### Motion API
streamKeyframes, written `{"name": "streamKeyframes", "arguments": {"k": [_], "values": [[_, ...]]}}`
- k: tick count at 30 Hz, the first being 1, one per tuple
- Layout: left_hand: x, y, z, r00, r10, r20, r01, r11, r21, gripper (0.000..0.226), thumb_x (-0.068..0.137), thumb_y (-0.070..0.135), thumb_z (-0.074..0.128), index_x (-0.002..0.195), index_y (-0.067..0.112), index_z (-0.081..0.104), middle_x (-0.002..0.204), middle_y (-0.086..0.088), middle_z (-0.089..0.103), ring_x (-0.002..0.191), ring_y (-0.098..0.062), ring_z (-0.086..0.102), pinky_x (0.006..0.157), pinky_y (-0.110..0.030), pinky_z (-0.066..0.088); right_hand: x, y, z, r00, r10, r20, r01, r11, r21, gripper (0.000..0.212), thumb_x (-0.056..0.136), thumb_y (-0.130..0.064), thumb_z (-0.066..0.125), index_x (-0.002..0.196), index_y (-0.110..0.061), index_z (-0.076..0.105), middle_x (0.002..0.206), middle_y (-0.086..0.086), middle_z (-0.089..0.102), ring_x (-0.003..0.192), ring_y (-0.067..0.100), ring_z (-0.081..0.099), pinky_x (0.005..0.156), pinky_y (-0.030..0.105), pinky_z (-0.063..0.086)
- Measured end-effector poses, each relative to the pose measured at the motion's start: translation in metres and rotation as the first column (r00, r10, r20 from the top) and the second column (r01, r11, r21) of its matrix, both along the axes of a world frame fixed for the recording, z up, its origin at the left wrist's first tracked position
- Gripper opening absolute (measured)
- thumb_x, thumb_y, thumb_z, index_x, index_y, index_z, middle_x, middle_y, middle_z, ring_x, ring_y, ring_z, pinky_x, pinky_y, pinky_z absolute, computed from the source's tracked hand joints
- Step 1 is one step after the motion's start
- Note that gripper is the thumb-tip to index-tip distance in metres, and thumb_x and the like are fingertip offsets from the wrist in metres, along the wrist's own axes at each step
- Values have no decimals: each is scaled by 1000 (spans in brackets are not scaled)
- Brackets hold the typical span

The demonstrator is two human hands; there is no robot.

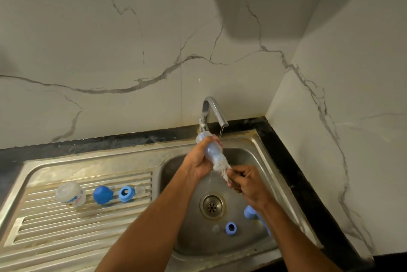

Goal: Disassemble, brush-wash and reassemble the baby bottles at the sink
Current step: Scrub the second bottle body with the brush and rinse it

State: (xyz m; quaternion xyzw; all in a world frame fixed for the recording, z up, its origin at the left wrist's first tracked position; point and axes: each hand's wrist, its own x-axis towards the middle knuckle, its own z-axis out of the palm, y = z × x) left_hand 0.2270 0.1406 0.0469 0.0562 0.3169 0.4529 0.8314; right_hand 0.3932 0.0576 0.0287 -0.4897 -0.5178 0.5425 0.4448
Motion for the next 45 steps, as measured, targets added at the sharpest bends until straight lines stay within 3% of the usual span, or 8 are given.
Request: {"name": "streamKeyframes", "arguments": {"k": [4,8,15,19,24,34,39,45], "values": [[-21,14,3,998,42,-38,-41,999,28,71,68,13,88,129,7,54,101,-12,65,95,-22,62,82,-43,57,12,-7,-2,999,20,51,-21,999,25,26,94,-19,63,71,-14,73,57,9,59,49,16,42,47,24,32],[-15,17,1,961,-71,-269,65,997,-31,62,85,42,75,123,0,48,115,-20,59,110,-31,59,105,-46,49,12,5,4,961,-55,272,21,992,127,20,93,-12,67,75,-7,74,57,5,64,50,13,54,51,21,44],[-15,18,-1,918,-49,-393,49,999,-11,59,86,19,74,138,6,48,126,-24,59,111,-35,63,96,-51,54,4,16,-10,656,-208,726,-63,943,327,15,91,-24,69,80,-17,76,64,-9,67,59,3,60,56,17,45],[-8,16,15,958,0,-287,-25,996,-84,62,76,32,86,121,3,54,118,-19,61,104,-31,62,92,-49,53,-17,18,-2,846,-167,507,-20,939,343,24,90,-12,70,68,-20,70,56,-14,61,54,5,61,57,13,44],[-14,14,9,973,-6,-232,-23,992,-124,58,76,17,82,126,4,57,111,-17,63,101,-27,62,88,-47,56,0,0,-2,969,-38,246,1,989,151,22,93,-7,67,72,-12,74,55,4,63,49,10,50,52,22,41],[1,8,11,999,-11,-34,8,998,-64,44,79,10,78,118,5,58,90,-11,66,85,-19,63,106,-40,47,1,0,8,988,-44,146,32,996,83,26,95,-8,62,72,-13,74,56,4,61,50,12,47,49,20,38],[-8,21,11,997,48,-66,-52,996,-71,58,74,12,84,125,5,57,107,-13,64,94,-22,63,93,-41,55,8,-6,6,991,-48,126,39,996,77,30,95,-9,63,68,-18,73,56,4,61,51,16,48,50,22,39],[-9,18,6,1000,23,5,-23,998,-59,56,79,13,82,128,6,57,94,-11,67,86,-20,64,97,-39,52,4,-7,5,996,-37,78,34,998,45,30,95,-9,62,68,-17,73,56,6,59,48,11,45,48,20,35]]}}
